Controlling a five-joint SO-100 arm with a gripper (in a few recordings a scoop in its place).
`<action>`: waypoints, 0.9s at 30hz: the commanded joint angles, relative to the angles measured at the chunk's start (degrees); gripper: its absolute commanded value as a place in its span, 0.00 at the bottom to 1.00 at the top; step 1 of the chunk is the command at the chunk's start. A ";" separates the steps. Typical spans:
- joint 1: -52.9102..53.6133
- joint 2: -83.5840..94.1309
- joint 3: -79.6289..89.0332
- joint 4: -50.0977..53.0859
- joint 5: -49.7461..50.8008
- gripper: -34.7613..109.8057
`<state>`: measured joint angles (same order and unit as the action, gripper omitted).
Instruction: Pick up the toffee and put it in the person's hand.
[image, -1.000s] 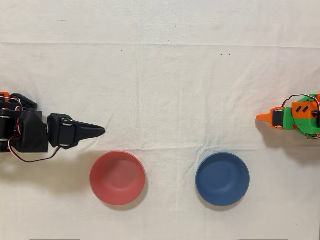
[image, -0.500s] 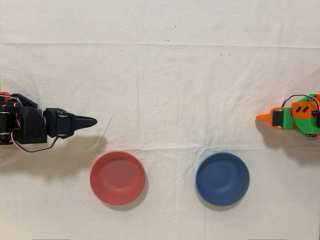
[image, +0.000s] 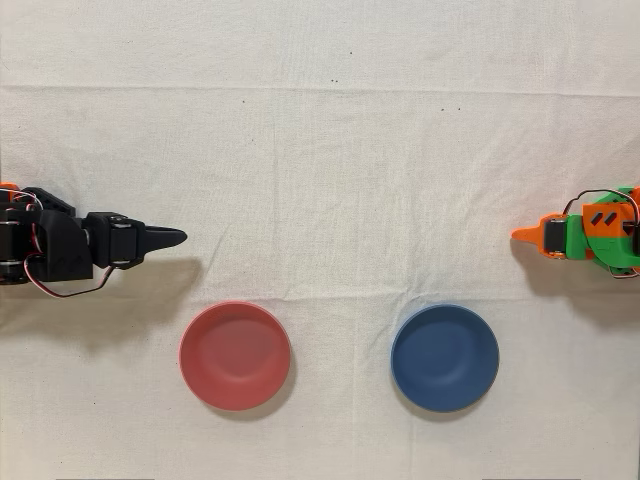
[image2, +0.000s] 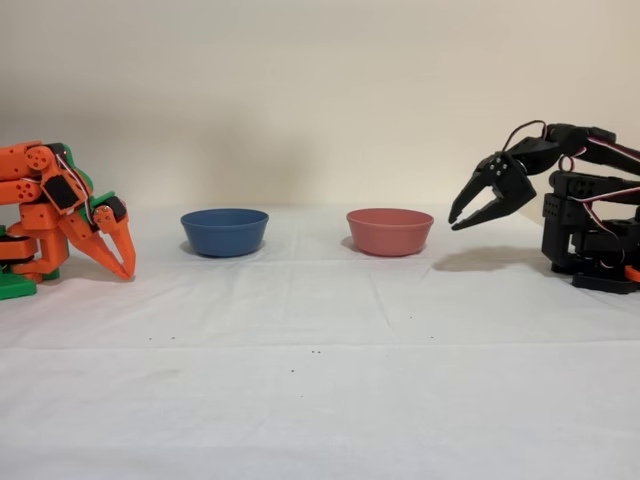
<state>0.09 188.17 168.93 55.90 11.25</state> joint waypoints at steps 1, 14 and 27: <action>-0.35 3.43 0.79 2.72 0.35 0.24; -0.35 4.83 4.04 3.43 -0.44 0.24; -0.44 4.83 9.05 2.99 -1.58 0.24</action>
<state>0.09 189.05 176.75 58.71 9.14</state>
